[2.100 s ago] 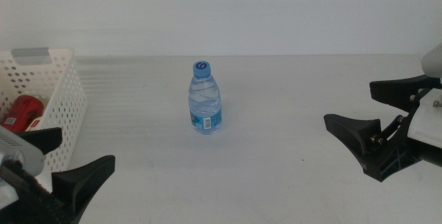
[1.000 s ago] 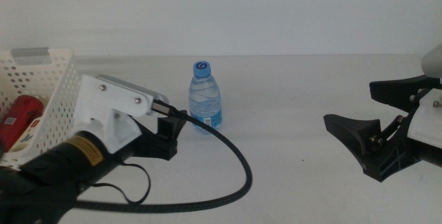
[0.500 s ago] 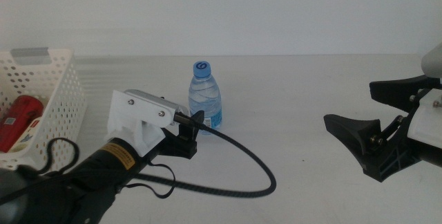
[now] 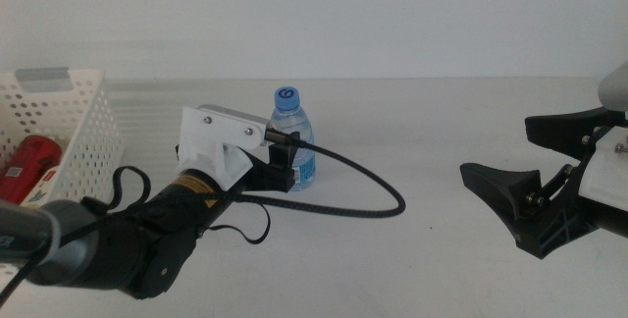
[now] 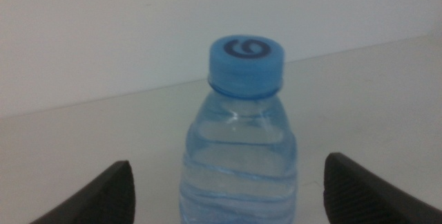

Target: Use arms to grab the bottles and put them into the dustbin to the left of the table.

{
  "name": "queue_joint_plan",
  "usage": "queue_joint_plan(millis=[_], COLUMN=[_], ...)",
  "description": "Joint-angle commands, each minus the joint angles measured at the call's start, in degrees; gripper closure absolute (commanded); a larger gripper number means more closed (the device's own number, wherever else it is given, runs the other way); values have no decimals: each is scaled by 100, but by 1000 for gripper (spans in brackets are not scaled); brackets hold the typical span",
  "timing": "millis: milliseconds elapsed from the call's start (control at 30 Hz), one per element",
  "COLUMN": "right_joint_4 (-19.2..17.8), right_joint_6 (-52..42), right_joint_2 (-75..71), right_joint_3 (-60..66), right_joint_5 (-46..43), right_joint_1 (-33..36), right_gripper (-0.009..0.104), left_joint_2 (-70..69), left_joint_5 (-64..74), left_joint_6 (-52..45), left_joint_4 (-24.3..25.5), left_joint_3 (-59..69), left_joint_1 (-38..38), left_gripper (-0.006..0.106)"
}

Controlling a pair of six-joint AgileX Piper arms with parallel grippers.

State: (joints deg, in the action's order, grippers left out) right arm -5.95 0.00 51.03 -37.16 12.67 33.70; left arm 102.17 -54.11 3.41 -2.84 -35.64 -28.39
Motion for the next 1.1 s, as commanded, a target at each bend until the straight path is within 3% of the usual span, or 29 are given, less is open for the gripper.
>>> queue_joint_plan(millis=[0,933,1067], right_joint_4=[-40,-40,-40], right_joint_6=[-47,-47,-47], right_joint_2=[-43,-43,-43], right_joint_3=[-156,-156,-156], right_joint_5=[-375,-375,-375], right_joint_1=[1,1,1], right_gripper=[16,16,16], left_joint_2=[-133,1040,1040], left_joint_5=[-348,-108,-641], left_joint_6=[95,245,245], left_joint_4=[-53,-57,-31], left_joint_3=[-260,-1479,-1479], left_joint_1=[4,4,-5], left_gripper=[10,10,19])
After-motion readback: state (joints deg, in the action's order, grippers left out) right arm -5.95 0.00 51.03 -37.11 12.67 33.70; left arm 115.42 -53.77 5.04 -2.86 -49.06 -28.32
